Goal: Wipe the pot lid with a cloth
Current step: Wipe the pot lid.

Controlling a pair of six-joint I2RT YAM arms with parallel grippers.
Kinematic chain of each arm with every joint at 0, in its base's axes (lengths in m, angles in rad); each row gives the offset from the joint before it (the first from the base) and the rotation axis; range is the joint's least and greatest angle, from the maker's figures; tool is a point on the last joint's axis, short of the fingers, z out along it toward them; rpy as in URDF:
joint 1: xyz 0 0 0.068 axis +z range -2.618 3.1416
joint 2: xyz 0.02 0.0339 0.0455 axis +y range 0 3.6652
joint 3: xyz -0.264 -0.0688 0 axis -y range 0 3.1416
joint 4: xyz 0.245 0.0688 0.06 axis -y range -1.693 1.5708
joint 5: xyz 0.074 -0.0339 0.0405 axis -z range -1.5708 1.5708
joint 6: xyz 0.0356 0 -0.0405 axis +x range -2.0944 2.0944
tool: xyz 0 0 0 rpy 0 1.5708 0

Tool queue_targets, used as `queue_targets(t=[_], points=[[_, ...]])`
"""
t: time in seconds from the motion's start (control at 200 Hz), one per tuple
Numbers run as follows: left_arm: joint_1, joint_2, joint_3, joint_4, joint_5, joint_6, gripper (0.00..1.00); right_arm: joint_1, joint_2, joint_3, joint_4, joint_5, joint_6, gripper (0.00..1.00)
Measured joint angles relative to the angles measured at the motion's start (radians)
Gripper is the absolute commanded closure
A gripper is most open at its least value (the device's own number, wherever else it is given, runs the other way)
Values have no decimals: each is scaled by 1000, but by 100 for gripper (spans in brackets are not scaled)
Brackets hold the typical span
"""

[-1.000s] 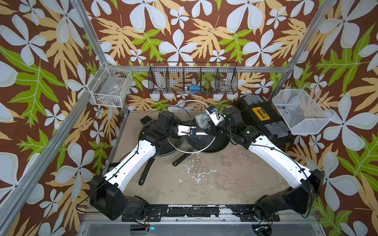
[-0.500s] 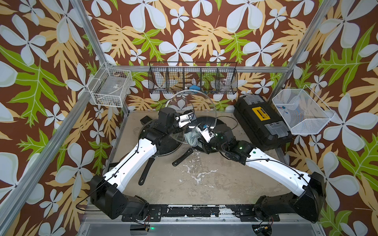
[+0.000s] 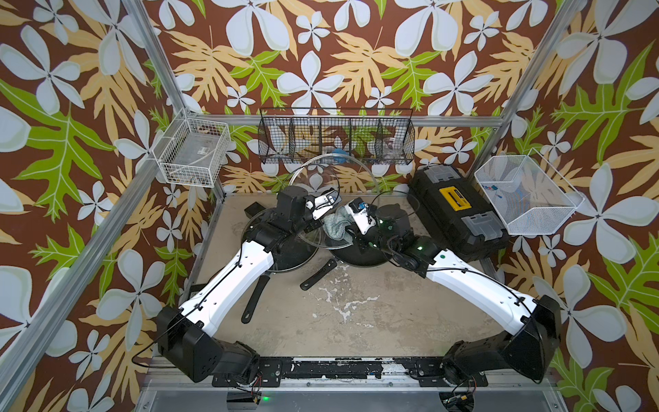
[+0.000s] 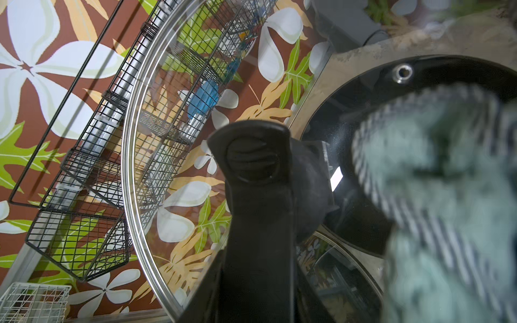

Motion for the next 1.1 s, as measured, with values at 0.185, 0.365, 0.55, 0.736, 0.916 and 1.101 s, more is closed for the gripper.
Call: queue_targets(t=[0.185,0.365,0.55,0.736,0.916,1.101], points=[[0,-17,-47,1,35,117,100,-120,34,92,-48,0,-64,100],[-5,-19,-50,20,67,275,100,-135,198,341,-105,-20,-145,100],[-19,-19,-54,66,101,428,100,-92,355,587,-143,-66,-183,100],[-34,-19,-69,113,130,553,100,-9,456,728,-225,-95,-239,100],[-37,-19,-69,114,137,587,100,-11,439,706,-237,-80,-249,100],[-38,-19,-69,113,121,536,100,-72,342,591,-195,-26,-226,100]])
